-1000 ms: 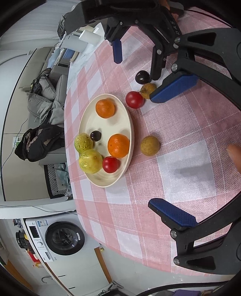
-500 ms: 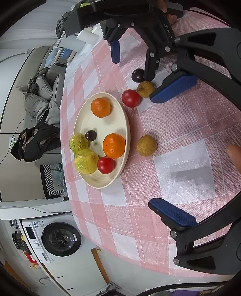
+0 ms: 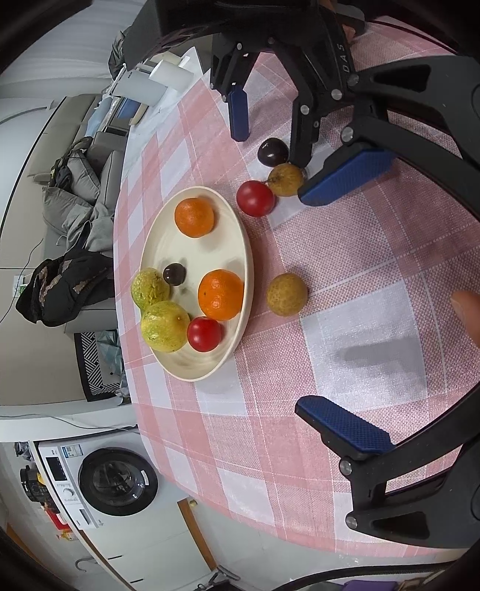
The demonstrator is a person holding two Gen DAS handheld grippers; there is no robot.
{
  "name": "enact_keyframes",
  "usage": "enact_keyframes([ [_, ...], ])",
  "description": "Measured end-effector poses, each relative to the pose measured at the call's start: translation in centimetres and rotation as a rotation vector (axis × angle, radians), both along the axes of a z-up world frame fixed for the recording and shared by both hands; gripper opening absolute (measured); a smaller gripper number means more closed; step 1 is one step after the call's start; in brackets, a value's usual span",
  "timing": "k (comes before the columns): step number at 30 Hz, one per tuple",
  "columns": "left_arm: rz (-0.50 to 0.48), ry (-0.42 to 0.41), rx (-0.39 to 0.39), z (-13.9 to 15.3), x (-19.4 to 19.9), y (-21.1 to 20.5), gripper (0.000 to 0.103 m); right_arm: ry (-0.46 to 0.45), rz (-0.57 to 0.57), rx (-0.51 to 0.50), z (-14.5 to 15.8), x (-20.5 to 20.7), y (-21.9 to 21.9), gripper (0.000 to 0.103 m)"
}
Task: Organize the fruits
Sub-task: 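Close the right tool on a dark plum while the left tool grasps a small brown round fruit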
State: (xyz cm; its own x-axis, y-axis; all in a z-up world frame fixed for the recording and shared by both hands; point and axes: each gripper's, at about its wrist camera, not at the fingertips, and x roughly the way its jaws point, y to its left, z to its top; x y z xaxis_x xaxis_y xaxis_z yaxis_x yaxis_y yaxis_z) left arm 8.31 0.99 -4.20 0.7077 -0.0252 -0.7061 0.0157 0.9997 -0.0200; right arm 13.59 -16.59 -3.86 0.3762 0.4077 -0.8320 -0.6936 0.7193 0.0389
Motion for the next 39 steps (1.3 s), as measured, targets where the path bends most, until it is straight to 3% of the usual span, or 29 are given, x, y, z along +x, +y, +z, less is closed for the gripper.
enact_keyframes([
  [5, -0.001, 0.006, -0.011, -0.2, 0.1, 0.0, 0.102, -0.001, 0.040, 0.006, 0.2, -0.7, 0.3, 0.069],
  [9, 0.001, 0.008, -0.012, -0.2, 0.1, 0.1, 0.102, 0.004, 0.062, 0.018, 0.4, -0.9, 0.5, 0.055],
  [14, 0.006, 0.015, -0.021, -0.3, 0.2, 0.4, 0.102, 0.001, 0.086, 0.019, 0.5, -1.4, 0.8, 0.049],
  [24, 0.008, 0.024, -0.026, -0.5, 0.3, 0.4, 0.102, 0.005, 0.088, 0.029, 0.6, -1.0, 0.5, 0.026],
  [37, 0.034, 0.050, -0.048, -0.8, 1.2, 1.3, 0.102, -0.036, 0.075, 0.086, 1.9, -1.3, -0.3, 0.025],
  [39, 0.026, 0.064, -0.050, -1.0, 1.6, 1.3, 0.094, -0.041, 0.069, 0.093, 2.0, -1.2, -0.4, 0.025],
])
